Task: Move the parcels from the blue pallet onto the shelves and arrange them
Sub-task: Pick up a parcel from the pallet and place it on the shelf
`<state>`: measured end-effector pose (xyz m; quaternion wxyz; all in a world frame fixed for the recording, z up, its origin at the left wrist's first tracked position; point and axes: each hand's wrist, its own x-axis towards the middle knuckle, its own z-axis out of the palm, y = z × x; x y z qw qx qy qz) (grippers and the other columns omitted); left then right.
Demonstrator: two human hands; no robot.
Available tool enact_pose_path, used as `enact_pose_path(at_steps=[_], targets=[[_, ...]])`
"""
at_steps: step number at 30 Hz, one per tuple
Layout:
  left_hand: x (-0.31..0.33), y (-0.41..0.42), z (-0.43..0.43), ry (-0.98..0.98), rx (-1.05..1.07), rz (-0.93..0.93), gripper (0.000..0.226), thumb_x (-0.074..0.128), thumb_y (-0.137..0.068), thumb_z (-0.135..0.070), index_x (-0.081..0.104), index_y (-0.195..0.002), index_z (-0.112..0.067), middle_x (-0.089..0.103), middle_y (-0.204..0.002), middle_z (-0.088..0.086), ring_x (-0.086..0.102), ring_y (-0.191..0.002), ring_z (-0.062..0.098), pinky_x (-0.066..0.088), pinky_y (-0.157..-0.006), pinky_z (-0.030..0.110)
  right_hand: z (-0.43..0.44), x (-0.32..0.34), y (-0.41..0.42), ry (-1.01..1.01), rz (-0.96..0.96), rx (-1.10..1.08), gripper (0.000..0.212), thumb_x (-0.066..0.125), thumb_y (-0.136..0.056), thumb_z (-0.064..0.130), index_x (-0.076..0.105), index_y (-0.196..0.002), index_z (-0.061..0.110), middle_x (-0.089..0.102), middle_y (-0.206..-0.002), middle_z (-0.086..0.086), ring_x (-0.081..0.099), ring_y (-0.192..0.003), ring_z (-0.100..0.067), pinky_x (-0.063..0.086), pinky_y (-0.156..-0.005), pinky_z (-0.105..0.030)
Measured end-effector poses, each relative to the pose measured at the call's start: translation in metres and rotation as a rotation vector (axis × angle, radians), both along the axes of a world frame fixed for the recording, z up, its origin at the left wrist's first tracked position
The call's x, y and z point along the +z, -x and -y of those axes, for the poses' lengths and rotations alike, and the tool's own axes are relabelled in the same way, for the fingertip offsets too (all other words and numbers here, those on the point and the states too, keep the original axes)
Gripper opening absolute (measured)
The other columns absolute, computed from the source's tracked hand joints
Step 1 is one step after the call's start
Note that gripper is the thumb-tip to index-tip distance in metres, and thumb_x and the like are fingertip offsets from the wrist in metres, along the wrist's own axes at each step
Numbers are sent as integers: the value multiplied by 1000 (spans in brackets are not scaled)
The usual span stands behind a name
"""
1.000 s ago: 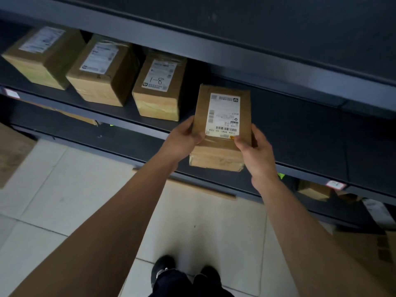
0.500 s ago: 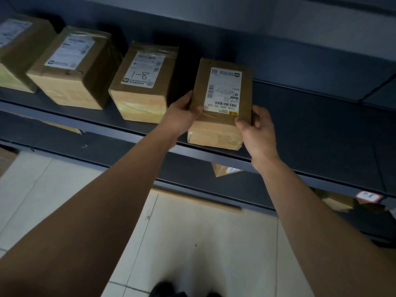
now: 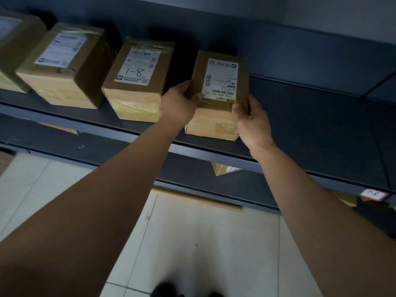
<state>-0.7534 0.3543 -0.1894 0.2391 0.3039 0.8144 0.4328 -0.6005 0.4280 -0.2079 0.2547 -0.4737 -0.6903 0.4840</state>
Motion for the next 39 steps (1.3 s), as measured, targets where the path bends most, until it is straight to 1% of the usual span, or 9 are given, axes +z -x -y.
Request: enact_pose_path(at_steps=[3, 7, 10, 15, 21, 25, 31, 36, 39], targets=[[4, -3, 4, 51, -46, -191, 50, 56, -96, -31, 45, -143, -17, 58, -135, 4, 54, -122, 22, 44, -95, 27, 1, 10, 0, -79, 113, 14, 38, 48, -99, 36, 48, -133, 20, 61, -118, 5, 59, -109, -16, 48, -96, -35], [11, -8, 15, 137, -164, -452, 41, 52, -96, -30, 53, -135, -17, 61, -125, 12, 56, -113, 32, 48, -88, 36, 6, 24, -11, -157, 262, 56, 39, 47, -99, 34, 46, -134, 18, 58, -127, -2, 53, -118, -21, 44, -96, -33], [24, -19, 28, 245, -259, -595, 46, 56, -94, -28, 51, -137, -15, 56, -130, 14, 49, -119, 35, 46, -95, 43, 19, 38, -26, -140, 395, 85, 48, 51, -97, 31, 41, -141, 14, 51, -137, -9, 46, -128, -27, 39, -100, -34], [67, -47, 55, 457, -413, -728, 49, 60, -90, -31, 48, -135, -13, 54, -132, 8, 48, -121, 30, 44, -95, 43, 48, 78, -63, -211, 646, 196, 59, 57, -93, 36, 38, -144, 13, 47, -142, -11, 41, -132, -31, 38, -106, -42], [133, -96, 92, 576, -594, -770, 49, 56, -93, -32, 44, -137, -14, 49, -138, 5, 43, -129, 25, 40, -100, 39, 95, 140, -120, -252, 832, 263, 58, 55, -93, 39, 38, -143, 16, 46, -142, -8, 40, -132, -27, 34, -108, -39], [172, -134, 118, 549, -684, -743, 43, 55, -93, -31, 48, -132, -14, 55, -130, 6, 48, -121, 25, 42, -95, 36, 134, 181, -163, -204, 896, 232, 59, 54, -93, 42, 35, -143, 17, 44, -144, -6, 36, -135, -26, 31, -110, -40], [225, -190, 159, 475, -885, -785, 48, 54, -94, -32, 44, -137, -16, 53, -134, 3, 45, -125, 23, 41, -96, 37, 201, 240, -229, -86, 943, 46, 58, 53, -94, 40, 34, -145, 20, 40, -147, -6, 32, -137, -26, 27, -112, -39], [267, -248, 181, 393, -1074, -878, 49, 54, -93, -34, 44, -138, -16, 51, -138, 2, 44, -127, 23, 41, -97, 36, 262, 291, -291, -55, 959, -117, 56, 54, -93, 42, 37, -142, 18, 44, -143, -7, 39, -131, -27, 33, -106, -38], [285, -290, 191, 305, -1169, -915, 48, 56, -92, -35, 47, -136, -17, 53, -137, 2, 46, -126, 23, 43, -97, 36, 296, 315, -332, -5, 976, -217, 55, 52, -95, 41, 37, -142, 17, 42, -145, -7, 36, -134, -27, 32, -108, -39]])
